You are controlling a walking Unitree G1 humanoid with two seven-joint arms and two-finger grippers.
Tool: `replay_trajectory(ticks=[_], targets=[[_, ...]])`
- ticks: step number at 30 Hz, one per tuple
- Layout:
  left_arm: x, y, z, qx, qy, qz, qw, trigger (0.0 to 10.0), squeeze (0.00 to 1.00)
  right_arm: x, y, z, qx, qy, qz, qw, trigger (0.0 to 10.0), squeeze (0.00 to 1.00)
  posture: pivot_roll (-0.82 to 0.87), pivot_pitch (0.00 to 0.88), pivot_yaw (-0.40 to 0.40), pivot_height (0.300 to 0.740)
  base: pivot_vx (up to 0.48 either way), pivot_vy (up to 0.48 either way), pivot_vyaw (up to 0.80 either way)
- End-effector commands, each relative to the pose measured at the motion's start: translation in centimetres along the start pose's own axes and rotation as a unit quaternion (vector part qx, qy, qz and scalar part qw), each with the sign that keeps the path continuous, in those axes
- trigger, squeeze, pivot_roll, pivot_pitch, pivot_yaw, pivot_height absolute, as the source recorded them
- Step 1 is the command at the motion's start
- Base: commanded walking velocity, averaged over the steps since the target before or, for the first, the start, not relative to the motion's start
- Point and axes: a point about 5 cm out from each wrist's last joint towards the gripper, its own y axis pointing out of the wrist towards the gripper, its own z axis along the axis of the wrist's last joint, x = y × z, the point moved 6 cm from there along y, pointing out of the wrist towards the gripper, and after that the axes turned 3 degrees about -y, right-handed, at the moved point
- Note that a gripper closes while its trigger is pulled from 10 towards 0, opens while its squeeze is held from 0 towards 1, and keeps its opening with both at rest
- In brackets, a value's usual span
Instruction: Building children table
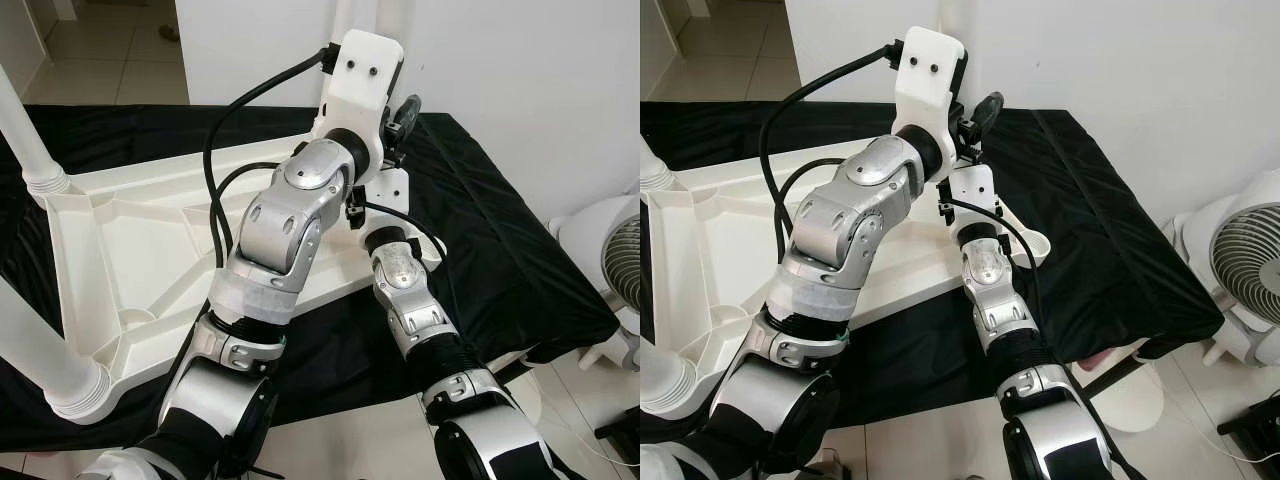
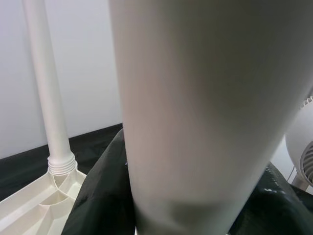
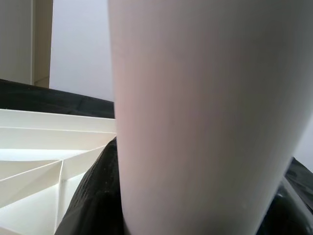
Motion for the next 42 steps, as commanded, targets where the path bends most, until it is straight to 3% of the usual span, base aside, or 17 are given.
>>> replay_trajectory(ticks=[1,7,8,16,17,19,20,25,27,33,37,39,42], targets=[[0.4,0.2,0.3,-0.001,0.007,0.010,1.000,10.0,0.00,0.8,0.4,0.6,0.012,0.003,-0.019,1.000,10.0,0.00,0.14,0.000,-0.092,0.740,0.000,0.000,0.00],[0.8,0.1,0.8,0.013,0.006,-0.003,1.000,10.0,0.05,1.2,0.4,0.4,0.007,0.001,-0.026,1.000,10.0,0.00,0.14,0.000,-0.093,0.740,0.000,0.000,0.00],[0.9,0.0,0.9,0.017,-0.008,-0.008,1.000,10.0,1.00,1.2,0.4,0.4,0.006,0.003,-0.026,1.000,10.0,0.00,0.13,0.000,-0.094,0.740,0.000,0.000,0.00],[0.9,0.0,1.6,0.036,-0.021,-0.013,0.999,10.0,1.00,1.5,0.5,0.4,0.006,0.010,-0.030,0.999,10.0,0.00,0.13,0.000,-0.095,0.740,0.000,0.000,0.00],[0.7,0.0,2.0,0.045,-0.023,-0.006,0.999,10.0,0.39,1.6,0.5,0.4,0.005,0.012,-0.031,0.999,10.0,0.00,0.13,0.000,-0.096,0.740,0.000,0.000,0.00],[0.7,0.0,2.0,0.045,-0.023,-0.006,0.999,10.0,0.39,1.6,0.5,0.4,0.005,0.012,-0.031,0.999,10.0,0.00,0.13,0.000,-0.096,0.740,0.000,0.000,0.00],[0.5,-0.1,2.5,0.056,-0.035,-0.004,0.998,10.0,0.00,1.7,0.5,0.2,0.000,0.017,-0.035,0.999,10.0,0.00,0.13,0.000,-0.095,0.740,0.000,0.000,0.00],[0.2,-0.4,3.6,0.083,-0.079,-0.012,0.993,10.0,0.00,2.4,0.5,-0.2,-0.013,0.033,-0.049,0.998,10.0,0.00,0.13,0.005,-0.094,0.740,0.000,0.000,0.00],[-0.6,-1.5,4.8,0.116,-0.119,-0.026,0.986,10.0,0.00,3.7,0.7,-1.2,-0.040,0.069,-0.073,0.994,10.0,0.00,0.12,0.009,-0.094,0.740,0.000,0.000,0.00],[-1.4,-2.4,4.8,0.125,-0.127,-0.036,0.983,10.0,0.00,5.0,0.8,-2.1,-0.066,0.106,-0.093,0.988,10.0,0.00,0.12,0.020,-0.094,0.740,0.000,0.000,0.00],[-2.2,-3.1,3.7,0.112,-0.110,-0.042,0.987,10.0,0.00,6.5,0.8,-2.4,-0.072,0.098,-0.111,0.986,10.0,0.00,0.11,0.035,-0.097,0.740,0.000,0.000,0.00],[-2.2,-3.1,3.7,0.112,-0.110,-0.042,0.987,10.0,0.00,6.5,0.8,-2.4,-0.072,0.098,-0.111,0.986,10.0,0.00,0.11,0.035,-0.097,0.740,0.000,0.000,0.00],[-2.7,-3.2,-0.8,0.040,-0.058,-0.016,0.997,10.0,0.00,8.6,0.5,-2.8,-0.080,0.100,-0.131,0.983,10.0,0.00,0.11,0.041,-0.095,0.740,0.000,0.000,0.00]])
